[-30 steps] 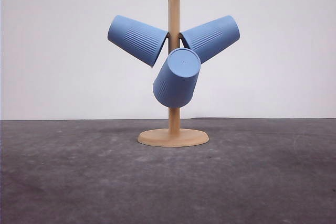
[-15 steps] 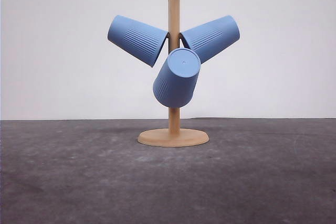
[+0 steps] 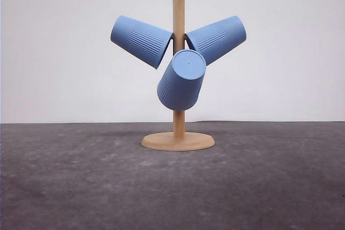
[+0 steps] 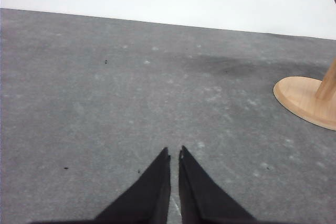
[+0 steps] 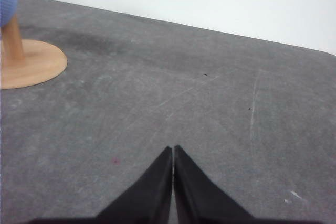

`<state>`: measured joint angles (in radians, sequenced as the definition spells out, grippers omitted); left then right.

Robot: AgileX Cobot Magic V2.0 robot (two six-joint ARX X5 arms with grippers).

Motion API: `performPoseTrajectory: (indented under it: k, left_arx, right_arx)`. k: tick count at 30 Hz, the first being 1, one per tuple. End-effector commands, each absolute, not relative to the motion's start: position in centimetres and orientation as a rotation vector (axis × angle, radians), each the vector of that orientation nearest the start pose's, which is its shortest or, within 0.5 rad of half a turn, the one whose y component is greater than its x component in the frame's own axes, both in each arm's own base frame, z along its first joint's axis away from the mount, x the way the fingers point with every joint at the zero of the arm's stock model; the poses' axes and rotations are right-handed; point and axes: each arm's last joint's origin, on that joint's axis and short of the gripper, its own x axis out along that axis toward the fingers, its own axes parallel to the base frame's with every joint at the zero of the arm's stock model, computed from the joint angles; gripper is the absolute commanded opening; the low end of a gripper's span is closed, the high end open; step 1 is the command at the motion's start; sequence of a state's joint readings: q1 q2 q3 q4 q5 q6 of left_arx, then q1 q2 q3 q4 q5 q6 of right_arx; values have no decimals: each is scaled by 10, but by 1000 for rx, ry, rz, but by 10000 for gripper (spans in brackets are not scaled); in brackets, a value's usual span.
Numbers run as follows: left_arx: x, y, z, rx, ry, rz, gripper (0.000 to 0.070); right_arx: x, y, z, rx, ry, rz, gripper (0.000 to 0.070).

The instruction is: Place three cups

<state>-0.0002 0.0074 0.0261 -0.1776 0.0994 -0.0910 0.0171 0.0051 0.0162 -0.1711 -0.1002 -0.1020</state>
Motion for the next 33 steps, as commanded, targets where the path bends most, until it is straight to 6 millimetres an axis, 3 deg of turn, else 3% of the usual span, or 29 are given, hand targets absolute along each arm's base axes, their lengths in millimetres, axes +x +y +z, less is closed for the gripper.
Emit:
performPoseTrajectory:
  k: [1,33]
  left_arx:
    - [96,-3,150,-100,184,-88,0]
    - [96,-3,150,-100,184,-88,0]
  right_arx:
    - [96,5,150,-64,161,121,0]
    - [96,4,152,-40,144,101,0]
